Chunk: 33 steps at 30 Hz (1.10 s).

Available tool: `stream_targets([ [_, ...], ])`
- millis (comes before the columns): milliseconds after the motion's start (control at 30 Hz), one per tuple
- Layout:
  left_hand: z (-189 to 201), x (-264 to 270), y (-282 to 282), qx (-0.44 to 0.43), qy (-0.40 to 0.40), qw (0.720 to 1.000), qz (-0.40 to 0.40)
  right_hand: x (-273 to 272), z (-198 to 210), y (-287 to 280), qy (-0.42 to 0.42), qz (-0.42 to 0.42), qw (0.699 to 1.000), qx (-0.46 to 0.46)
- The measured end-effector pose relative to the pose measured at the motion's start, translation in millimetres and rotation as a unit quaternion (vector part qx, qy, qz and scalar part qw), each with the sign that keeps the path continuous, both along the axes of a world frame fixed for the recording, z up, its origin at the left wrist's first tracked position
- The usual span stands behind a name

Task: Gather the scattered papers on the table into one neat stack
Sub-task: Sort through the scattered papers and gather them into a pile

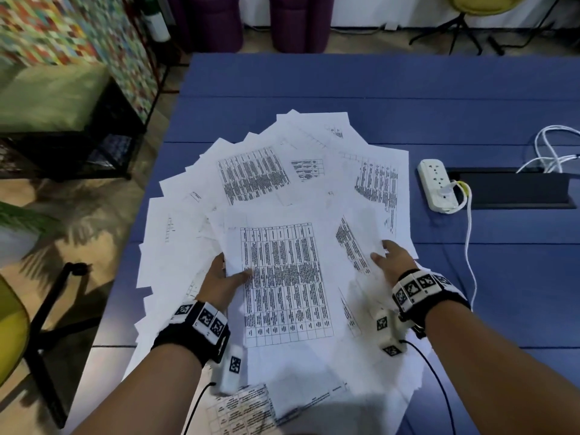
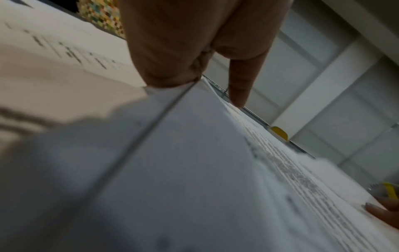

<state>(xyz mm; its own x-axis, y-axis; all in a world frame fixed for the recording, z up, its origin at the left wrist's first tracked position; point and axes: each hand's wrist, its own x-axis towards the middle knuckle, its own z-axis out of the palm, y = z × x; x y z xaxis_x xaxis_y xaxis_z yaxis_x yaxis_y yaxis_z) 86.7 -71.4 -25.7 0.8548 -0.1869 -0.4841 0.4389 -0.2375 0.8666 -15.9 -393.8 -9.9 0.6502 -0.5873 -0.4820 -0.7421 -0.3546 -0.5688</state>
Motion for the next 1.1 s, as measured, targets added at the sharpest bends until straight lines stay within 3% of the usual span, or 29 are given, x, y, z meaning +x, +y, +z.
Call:
stream_targets([
  [133, 7, 2, -2, 0.026, -0.018, 0.999, -0.019, -1, 6, -1, 0.029, 0.041, 0.999, 0.009],
  [300, 5, 6, 5, 0.065, -0.027, 0.997, 0.016, -1, 6, 0, -0.034, -0.043, 0.998, -0.009],
  [367, 4, 5, 9, 0.062, -0.028, 0.997, 0.023, -2, 6, 1, -0.037, -0.034, 0.999, 0.014],
  [533, 7, 8, 17, -0.032, -0.002, 0.997, 0.065, 2, 31, 1, -0.127, -0.009, 0.99, 0.053],
  [667, 4, 13, 15, -0.059, -0.005, 0.993, 0.098, 11, 64, 6, -0.188, 0.015, 0.981, -0.04],
  [833, 10, 8, 9, -0.049, 0.046, 0.991, 0.114, 16, 109, 18, -0.281, 0.026, 0.94, -0.192],
  [1100, 14, 6, 7, 0.019, 0.026, 0.998, 0.052, 21, 180, 20, -0.415, -0.017, 0.863, -0.286],
])
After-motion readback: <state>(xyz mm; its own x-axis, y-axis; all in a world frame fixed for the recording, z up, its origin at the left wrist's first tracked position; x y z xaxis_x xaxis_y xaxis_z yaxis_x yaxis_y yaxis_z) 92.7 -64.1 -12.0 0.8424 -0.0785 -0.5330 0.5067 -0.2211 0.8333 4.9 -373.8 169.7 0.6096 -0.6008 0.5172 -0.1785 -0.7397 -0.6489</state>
